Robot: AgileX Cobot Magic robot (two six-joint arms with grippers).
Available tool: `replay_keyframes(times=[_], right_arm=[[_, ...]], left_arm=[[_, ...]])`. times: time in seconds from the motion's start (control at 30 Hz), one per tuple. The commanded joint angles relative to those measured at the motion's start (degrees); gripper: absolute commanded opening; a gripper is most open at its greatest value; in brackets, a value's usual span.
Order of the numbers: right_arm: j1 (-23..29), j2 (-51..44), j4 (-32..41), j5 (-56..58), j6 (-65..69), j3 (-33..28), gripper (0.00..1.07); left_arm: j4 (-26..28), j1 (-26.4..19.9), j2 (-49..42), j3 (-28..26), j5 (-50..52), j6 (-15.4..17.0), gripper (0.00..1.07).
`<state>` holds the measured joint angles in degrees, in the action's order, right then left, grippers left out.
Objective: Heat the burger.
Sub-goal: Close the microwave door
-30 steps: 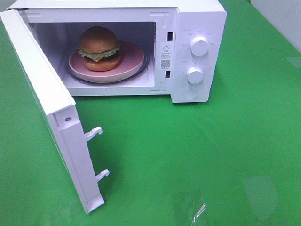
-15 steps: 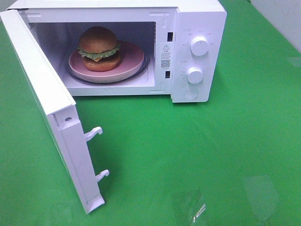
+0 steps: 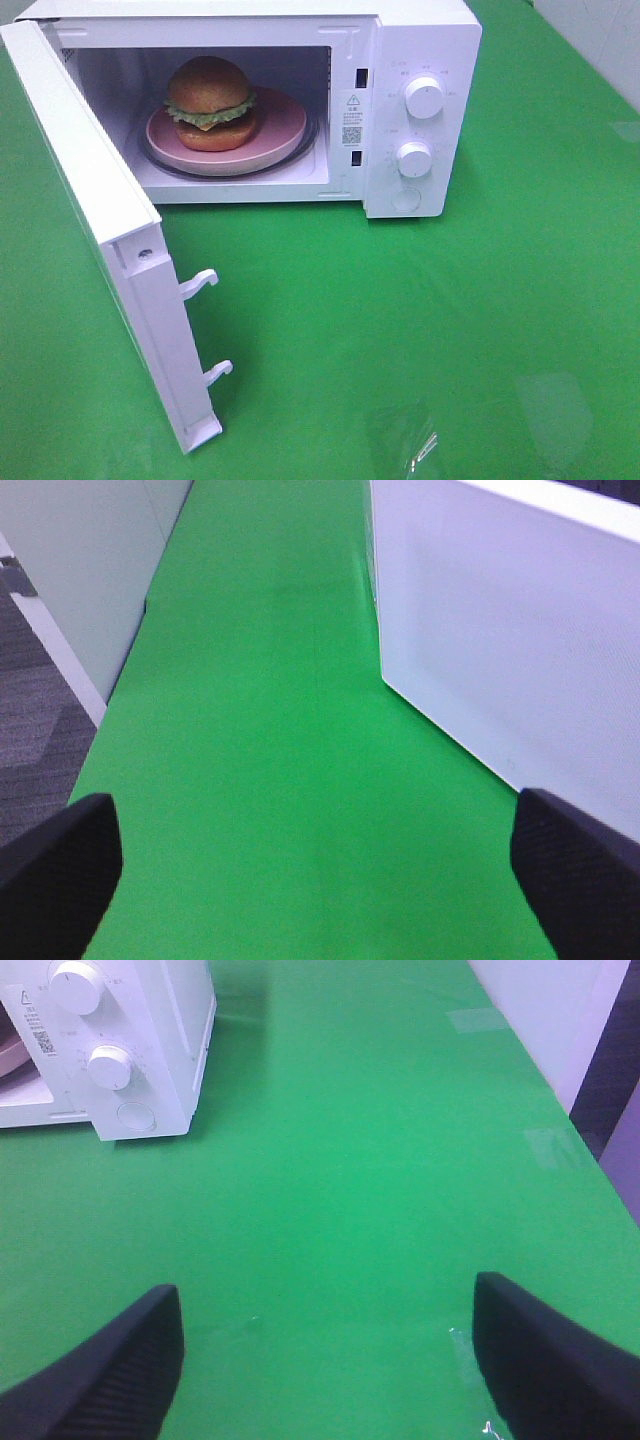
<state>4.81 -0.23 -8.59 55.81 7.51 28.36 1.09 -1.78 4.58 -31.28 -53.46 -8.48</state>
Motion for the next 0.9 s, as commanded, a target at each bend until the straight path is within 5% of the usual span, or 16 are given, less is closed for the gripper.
replay_keyframes(times=[0.03,0.2,0.3,0.4,0.53,0.57,0.6,0.9], right_arm=[[-0.17,-1.55,0.11,-0.57,-0.29,-0.11,0.76],[-0.17,-1.55,0.11,-0.57,-0.29,-0.11,0.76],[-0.17,-1.55,0.11,-0.57,-0.29,-0.11,0.76],[-0.17,-1.55,0.11,-0.57,-0.29,-0.11,0.76],[-0.17,-1.55,0.11,-0.57,-0.29,-0.11,0.76],[-0.17,-1.55,0.11,-0.57,-0.29,-0.11,0.76],[-0.17,-1.55,0.11,-0.57,-0.29,-0.11,0.76],[-0.17,-1.55,0.11,-0.57,-0.29,-0.11,0.76]], left_arm=[[0.34,0.23,2.23,-0.46,5.04,0.74,0.97],[0.86,0.23,8.48,-0.40,13.46,0.74,0.81],[0.97,0.23,12.72,-0.40,16.79,0.74,0.59],[1.15,0.23,14.90,-0.40,17.82,0.74,0.49],[1.09,0.23,20.28,-0.40,20.80,0.74,0.17],[1.09,0.23,20.28,-0.40,20.80,0.74,0.17],[1.09,0.23,22.63,-0.40,22.63,0.74,0.00],[1.15,0.23,30.60,4.30,41.88,0.74,0.00]])
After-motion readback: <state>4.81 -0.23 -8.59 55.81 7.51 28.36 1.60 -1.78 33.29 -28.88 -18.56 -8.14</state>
